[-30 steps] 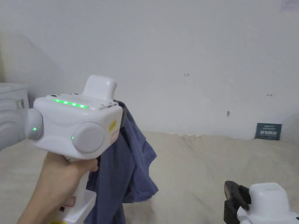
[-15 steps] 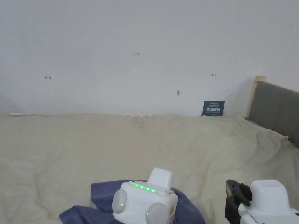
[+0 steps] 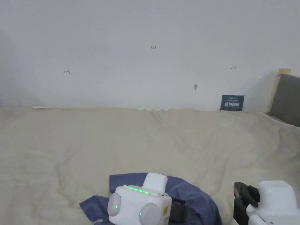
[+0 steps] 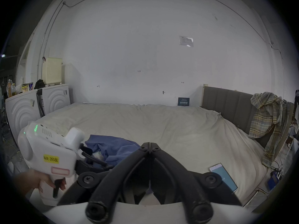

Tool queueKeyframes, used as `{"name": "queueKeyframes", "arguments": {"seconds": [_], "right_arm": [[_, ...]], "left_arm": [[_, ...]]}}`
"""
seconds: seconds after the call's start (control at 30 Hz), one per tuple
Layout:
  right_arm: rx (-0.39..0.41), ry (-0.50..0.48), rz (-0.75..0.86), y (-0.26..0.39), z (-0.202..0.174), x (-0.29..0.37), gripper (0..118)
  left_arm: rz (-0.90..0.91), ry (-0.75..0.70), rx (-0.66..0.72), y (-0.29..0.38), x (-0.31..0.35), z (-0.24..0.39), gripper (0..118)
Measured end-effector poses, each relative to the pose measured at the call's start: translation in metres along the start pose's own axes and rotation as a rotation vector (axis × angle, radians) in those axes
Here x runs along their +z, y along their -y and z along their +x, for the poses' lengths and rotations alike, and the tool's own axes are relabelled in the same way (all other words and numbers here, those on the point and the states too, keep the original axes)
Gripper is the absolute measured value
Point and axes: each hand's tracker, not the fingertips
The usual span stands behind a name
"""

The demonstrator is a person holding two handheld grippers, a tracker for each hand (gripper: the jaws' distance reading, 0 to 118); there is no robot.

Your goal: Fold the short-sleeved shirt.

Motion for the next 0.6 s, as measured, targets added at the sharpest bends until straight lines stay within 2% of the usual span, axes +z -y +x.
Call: {"name": "queueKeyframes", "arguments": {"seconds": [0.1,0.2,0.3,0.33,0.37,0.4,0.43,0.47,0.53,0.6], "right_arm": [[0.009,-0.035,0.025,-0.006,-0.013,0.001,0],[0.01,-0.082,0.037,-0.012,-0.028,-0.002,0],[0.008,-0.127,0.038,-0.014,-0.046,-0.006,0],[0.011,-0.147,0.037,-0.014,-0.052,-0.007,0],[0.015,-0.162,0.037,-0.014,-0.058,-0.007,0],[0.022,-0.174,0.036,-0.013,-0.064,-0.008,0],[0.033,-0.188,0.033,-0.012,-0.07,-0.009,0],[0.043,-0.201,0.03,-0.011,-0.076,-0.009,0],[0.061,-0.218,0.023,-0.011,-0.085,-0.011,0],[0.079,-0.235,0.021,-0.01,-0.091,-0.013,0]], "left_arm": [[0.044,-0.027,0.016,-0.001,0.033,-0.027,112],[0.079,-0.117,0.038,0.005,0.065,-0.059,110],[0.09,-0.19,0.056,0.014,0.091,-0.093,96],[0.097,-0.232,0.076,0.017,0.099,-0.103,96],[0.1,-0.263,0.088,0.021,0.104,-0.113,76],[0.095,-0.3,0.101,0.026,0.109,-0.125,47],[0.084,-0.329,0.134,0.031,0.107,-0.135,6],[0.066,-0.37,0.152,0.038,0.107,-0.145,3],[0.013,-0.313,0.187,0.05,0.102,-0.164,0],[-0.02,-0.322,0.207,0.06,0.093,-0.177,0]]}}
